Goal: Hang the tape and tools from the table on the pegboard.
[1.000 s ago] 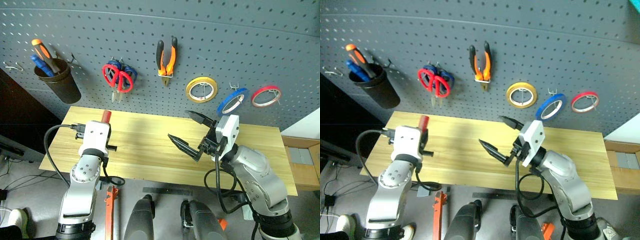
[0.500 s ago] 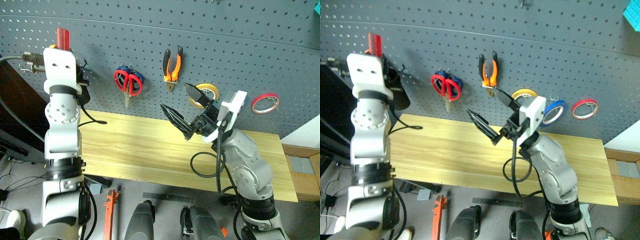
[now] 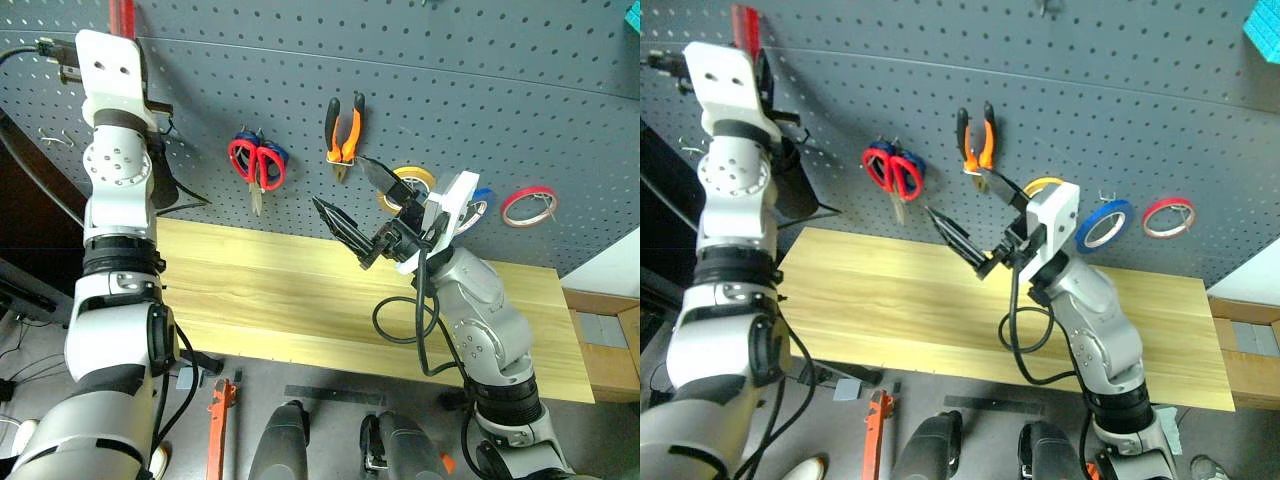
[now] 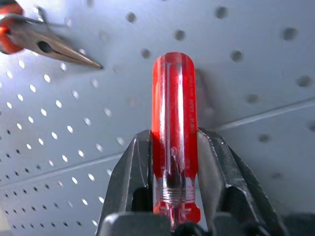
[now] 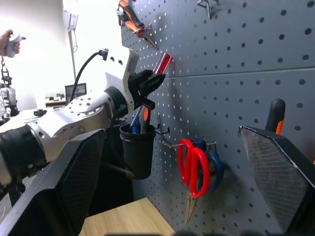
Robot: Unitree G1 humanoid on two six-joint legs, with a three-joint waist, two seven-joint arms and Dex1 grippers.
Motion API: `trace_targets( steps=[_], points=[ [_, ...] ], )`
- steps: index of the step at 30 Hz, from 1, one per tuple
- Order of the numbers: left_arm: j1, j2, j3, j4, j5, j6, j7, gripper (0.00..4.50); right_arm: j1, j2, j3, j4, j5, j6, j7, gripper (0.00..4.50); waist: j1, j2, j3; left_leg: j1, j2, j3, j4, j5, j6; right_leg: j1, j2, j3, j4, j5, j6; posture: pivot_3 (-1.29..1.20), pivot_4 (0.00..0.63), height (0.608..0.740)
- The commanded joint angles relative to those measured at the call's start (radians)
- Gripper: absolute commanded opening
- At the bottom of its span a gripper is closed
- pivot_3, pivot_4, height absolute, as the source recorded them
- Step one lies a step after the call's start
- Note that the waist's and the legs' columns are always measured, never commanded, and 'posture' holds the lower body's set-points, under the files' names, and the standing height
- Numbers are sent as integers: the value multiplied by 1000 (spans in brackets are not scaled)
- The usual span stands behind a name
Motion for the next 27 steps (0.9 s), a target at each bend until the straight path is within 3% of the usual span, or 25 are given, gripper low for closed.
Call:
trace_targets(
  steps=[1, 11, 17, 23, 27],
  points=[
    [-57, 30, -11, 46, 4, -61, 6, 872, -19, 0, -19, -10, 9, -25, 0, 4500, 0, 0, 0, 0, 0, 0, 0, 0, 0, 0, 0, 0, 0, 0, 0, 142, 179, 740],
    [-4, 55, 3, 83, -17, -77, -2, 872, -9, -7, -7, -38, 9, -10, -13, 4500, -1, 0, 0, 0, 0, 0, 0, 0, 0, 0, 0, 0, 0, 0, 0, 150, 216, 740],
    [187, 24, 49, -77, -70, 19, 29, 872, 7, -18, 3, -54, 16, 3, -10, 4500, -9, 1, 2, 1, 1, -1, 0, -1, 1, 0, 0, 2, 0, 0, 0, 157, 242, 740],
    [273, 14, 67, -222, -98, 122, 27, 872, 7, -23, 3, -59, 22, 11, -10, 4500, -12, 1, 2, 1, 2, -3, 0, -2, 4, 0, 0, 2, 1, 0, 0, 162, 250, 740],
    [302, 10, 75, -284, -117, 160, 22, 2133, 6, -26, 1, -58, 23, 14, -8, 4500, -6, 2, 2, 1, 2, -3, 0, -2, 4, 0, 0, 2, 0, 0, 0, 164, 251, 740]
  ],
)
